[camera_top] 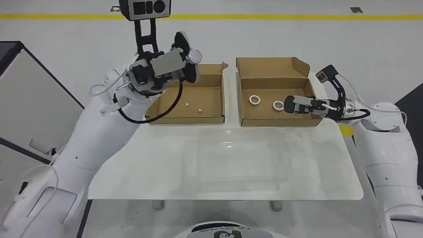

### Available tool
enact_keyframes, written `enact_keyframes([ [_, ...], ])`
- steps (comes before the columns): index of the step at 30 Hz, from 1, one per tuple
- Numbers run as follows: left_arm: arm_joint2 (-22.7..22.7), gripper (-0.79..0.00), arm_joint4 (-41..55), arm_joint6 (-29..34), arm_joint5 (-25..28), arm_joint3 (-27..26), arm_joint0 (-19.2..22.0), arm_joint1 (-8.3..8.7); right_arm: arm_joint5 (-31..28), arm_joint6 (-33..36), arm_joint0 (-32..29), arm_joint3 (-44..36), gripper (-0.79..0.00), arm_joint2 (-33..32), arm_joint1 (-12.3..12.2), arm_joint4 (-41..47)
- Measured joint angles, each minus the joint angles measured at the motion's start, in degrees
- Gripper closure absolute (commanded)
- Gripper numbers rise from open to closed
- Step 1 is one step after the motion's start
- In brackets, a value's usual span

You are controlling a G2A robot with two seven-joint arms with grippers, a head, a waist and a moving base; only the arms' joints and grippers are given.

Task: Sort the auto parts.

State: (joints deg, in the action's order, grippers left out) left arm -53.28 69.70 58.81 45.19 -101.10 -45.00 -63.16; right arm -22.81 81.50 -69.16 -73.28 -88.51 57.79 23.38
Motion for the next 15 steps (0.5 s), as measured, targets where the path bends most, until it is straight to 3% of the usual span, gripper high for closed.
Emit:
enact_keyframes([
  [9, -2.7, 0.0, 9.3, 3.3, -3.0, -2.2, -2.5, -2.71, 0.0, 0.0, 0.0, 0.0, -0.785, 0.0, 0.0, 0.0],
  [15, -5.9, 0.0, 4.5, 3.6, -3.3, -0.8, -4.1, -4.39, 0.0, 0.0, 0.0, 0.0, -0.785, 0.0, 0.0, 0.0],
])
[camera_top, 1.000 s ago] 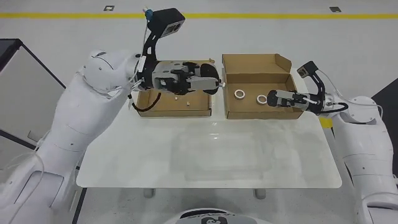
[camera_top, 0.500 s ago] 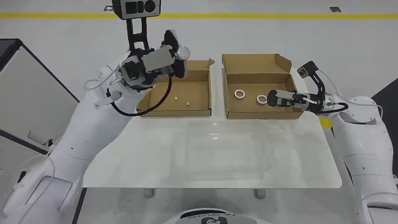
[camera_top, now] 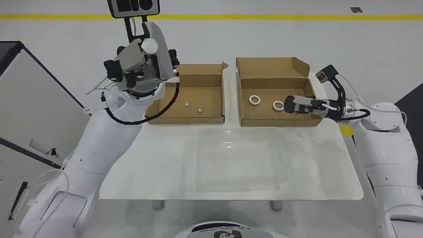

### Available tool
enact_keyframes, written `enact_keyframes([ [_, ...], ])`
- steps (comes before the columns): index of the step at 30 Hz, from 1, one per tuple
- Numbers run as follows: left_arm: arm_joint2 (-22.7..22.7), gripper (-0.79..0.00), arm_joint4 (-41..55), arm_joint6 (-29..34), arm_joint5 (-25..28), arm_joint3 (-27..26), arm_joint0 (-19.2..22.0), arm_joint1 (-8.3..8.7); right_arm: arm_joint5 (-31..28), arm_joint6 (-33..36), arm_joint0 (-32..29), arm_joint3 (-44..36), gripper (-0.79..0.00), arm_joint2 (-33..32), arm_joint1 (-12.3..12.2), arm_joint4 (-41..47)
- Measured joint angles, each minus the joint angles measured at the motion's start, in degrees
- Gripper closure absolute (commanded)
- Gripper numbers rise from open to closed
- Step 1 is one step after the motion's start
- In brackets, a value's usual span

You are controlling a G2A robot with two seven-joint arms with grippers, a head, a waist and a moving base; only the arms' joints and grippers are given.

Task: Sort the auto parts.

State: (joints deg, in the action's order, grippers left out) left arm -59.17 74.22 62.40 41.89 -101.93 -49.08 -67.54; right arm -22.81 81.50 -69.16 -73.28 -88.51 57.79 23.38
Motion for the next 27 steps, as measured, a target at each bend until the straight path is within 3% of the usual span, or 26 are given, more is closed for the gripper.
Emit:
enact_keyframes([
  [13, -4.5, 0.0, -17.7, 0.3, -0.3, 2.1, -1.0, -0.67, 0.0, 0.0, 0.0, 0.0, -0.785, 0.0, 0.0, 0.0],
  [17, -4.7, 0.0, -15.0, 0.0, 0.0, 0.6, -1.5, -1.05, 0.0, 0.0, 0.0, 0.0, -0.785, 0.0, 0.0, 0.0],
  [22, -4.7, 0.0, -4.3, 1.6, -1.6, -2.0, -2.4, -2.02, 0.0, 0.0, 0.0, 0.0, -0.785, 0.0, 0.0, 0.0],
  [27, -6.1, 0.0, -2.6, 3.7, -3.7, -2.1, -2.9, -2.92, 0.0, 0.0, 0.0, 0.0, -0.785, 0.0, 0.0, 0.0],
])
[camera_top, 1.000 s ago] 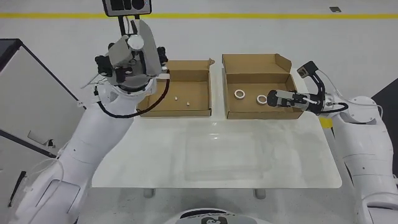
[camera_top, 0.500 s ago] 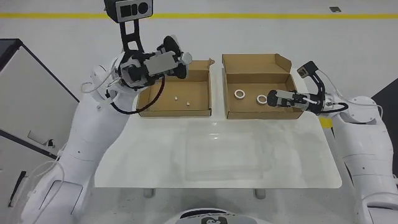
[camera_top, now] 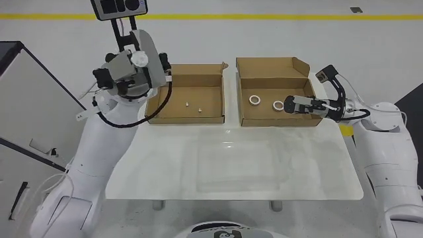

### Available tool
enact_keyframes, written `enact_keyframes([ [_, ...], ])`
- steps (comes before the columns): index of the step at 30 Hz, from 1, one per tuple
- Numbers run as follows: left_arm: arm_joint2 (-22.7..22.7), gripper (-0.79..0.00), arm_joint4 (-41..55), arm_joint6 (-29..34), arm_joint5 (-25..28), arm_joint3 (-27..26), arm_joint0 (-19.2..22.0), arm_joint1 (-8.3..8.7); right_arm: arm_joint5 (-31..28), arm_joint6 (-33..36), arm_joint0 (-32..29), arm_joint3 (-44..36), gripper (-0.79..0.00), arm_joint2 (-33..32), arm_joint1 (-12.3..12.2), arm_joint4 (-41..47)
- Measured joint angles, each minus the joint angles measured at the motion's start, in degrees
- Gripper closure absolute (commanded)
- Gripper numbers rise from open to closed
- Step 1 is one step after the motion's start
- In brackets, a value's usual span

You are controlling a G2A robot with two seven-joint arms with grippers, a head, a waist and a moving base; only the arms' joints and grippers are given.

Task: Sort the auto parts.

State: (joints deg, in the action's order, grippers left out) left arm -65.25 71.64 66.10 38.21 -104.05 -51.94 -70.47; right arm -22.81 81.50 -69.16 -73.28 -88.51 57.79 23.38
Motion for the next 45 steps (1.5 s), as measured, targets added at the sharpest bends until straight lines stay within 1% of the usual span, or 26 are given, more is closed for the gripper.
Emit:
enact_keyframes([
  [6, -1.9, 0.0, -7.2, 0.3, -0.3, 0.7, -0.5, -0.83, 0.0, 0.0, 0.0, 0.0, -0.785, 0.0, 0.0, 0.0],
  [11, -2.8, 0.0, -14.8, 0.2, -0.2, 1.1, -0.6, -1.04, 0.0, 0.0, 0.0, 0.0, -0.785, 0.0, 0.0, 0.0],
  [16, -3.1, 0.0, -19.4, 0.0, 0.0, 1.0, -0.8, -1.14, 0.0, 0.0, 0.0, 0.0, -0.785, 0.0, 0.0, 0.0],
  [18, -2.8, 0.0, -17.9, -0.4, 0.3, 0.7, -1.0, -1.32, 0.0, 0.0, 0.0, 0.0, -0.785, 0.0, 0.0, 0.0],
  [21, -2.1, 0.0, -12.7, -0.5, 0.5, -0.2, -1.3, -1.72, 0.0, 0.0, 0.0, 0.0, -0.785, 0.0, 0.0, 0.0],
  [25, -1.8, 0.0, -3.6, 0.9, -0.9, -1.3, -1.8, -2.53, 0.0, 0.0, 0.0, 0.0, -0.785, 0.0, 0.0, 0.0],
  [28, -2.5, 0.0, 0.5, 2.1, -2.1, -1.5, -2.2, -3.19, 0.0, 0.0, 0.0, 0.0, -0.785, 0.0, 0.0, 0.0],
  [33, -3.8, 0.0, 1.7, 4.0, -4.0, -1.4, -2.5, -4.14, 0.0, 0.0, 0.0, 0.0, -0.785, 0.0, 0.0, 0.0],
  [45, -4.0, 0.0, 1.0, 3.8, -4.5, -1.6, -2.6, -4.09, 0.0, 0.0, 0.0, 0.0, -0.785, 0.0, 0.0, 0.0],
])
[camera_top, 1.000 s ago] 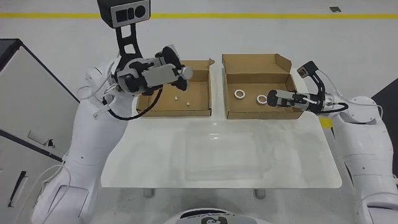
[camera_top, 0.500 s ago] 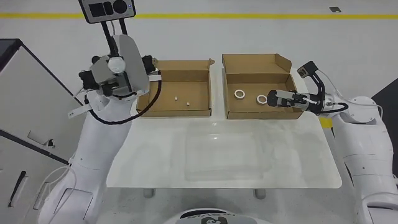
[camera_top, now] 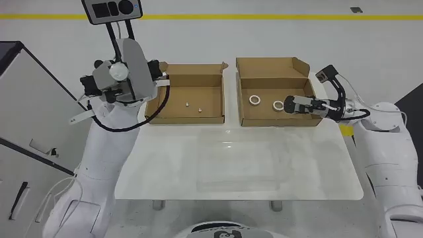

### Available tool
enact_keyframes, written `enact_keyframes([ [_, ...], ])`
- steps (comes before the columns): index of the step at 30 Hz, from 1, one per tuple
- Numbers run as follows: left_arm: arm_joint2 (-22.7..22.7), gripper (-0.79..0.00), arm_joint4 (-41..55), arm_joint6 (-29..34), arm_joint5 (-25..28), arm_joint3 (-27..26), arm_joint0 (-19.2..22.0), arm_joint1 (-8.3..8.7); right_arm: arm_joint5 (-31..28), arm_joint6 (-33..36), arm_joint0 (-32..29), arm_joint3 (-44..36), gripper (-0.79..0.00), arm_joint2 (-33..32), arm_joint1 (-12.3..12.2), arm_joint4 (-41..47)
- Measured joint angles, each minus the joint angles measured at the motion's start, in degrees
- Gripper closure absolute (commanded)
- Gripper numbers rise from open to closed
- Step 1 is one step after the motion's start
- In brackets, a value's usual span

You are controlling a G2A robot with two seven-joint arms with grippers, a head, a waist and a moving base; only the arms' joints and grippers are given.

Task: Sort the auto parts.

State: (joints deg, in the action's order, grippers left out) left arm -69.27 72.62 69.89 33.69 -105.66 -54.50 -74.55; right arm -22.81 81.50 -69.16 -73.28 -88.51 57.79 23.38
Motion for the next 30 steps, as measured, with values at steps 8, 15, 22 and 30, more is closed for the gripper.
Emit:
enact_keyframes([
  [8, -3.6, 0.0, -25.8, -1.8, -10.3, -0.7, 0.2, 1.55, 0.0, 0.0, 0.0, 0.0, -0.785, 0.0, 0.0, 0.0],
  [15, -4.7, 0.0, -42.2, -0.5, -15.9, 0.7, 1.1, 2.69, 0.0, 0.0, 0.0, 0.0, -0.785, 0.0, 0.0, 0.0],
  [22, -3.2, 0.0, -61.0, 5.4, -22.1, 2.3, 4.1, 4.06, 0.0, 0.0, 0.0, 0.0, -0.785, 0.0, 0.0, 0.0],
  [30, 3.3, 0.0, -78.4, 12.6, -26.4, 6.4, 8.3, 4.91, 0.0, 0.0, 0.0, 0.0, -0.785, 0.0, 0.0, 0.0],
])
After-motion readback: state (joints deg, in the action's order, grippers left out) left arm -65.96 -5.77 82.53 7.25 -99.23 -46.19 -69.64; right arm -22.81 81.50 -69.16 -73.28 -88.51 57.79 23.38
